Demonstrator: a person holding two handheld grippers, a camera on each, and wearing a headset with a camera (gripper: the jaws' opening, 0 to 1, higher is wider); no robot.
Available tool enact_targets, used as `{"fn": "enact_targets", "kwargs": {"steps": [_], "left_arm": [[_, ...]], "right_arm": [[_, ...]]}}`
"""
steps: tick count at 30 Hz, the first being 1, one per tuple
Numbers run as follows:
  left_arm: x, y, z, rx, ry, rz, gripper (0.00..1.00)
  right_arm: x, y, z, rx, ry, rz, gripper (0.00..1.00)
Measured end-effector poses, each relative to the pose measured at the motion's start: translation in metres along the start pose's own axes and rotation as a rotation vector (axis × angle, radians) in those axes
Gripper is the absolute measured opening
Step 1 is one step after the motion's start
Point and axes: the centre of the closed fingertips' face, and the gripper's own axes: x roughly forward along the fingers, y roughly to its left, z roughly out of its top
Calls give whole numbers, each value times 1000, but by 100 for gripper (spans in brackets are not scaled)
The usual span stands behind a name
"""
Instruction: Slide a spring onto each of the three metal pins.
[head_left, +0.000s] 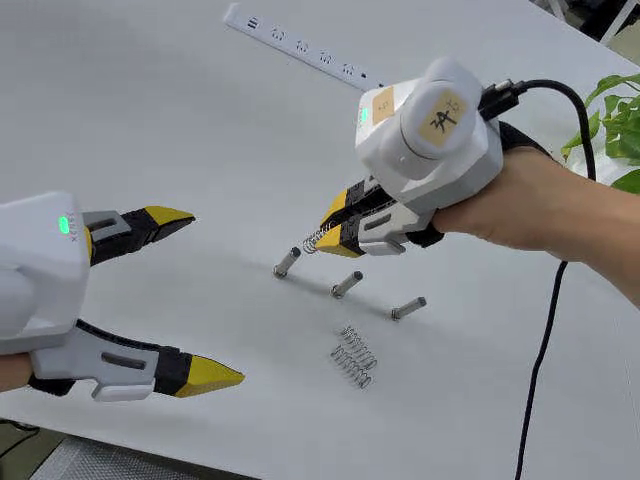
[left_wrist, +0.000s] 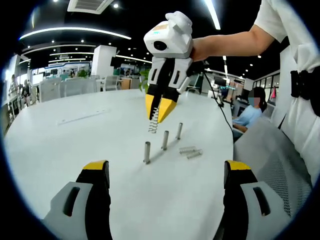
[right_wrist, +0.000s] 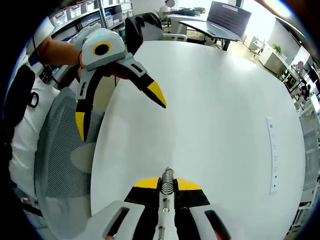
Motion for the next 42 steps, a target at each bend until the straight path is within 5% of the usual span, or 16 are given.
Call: {"fn": "enact_targets", "kwargs": {"steps": [42], "left_arm": [[4,-6,-4,-35,-13,-30,95]], "right_arm": [[19,-1,-2,-19,42,26,7]]}}
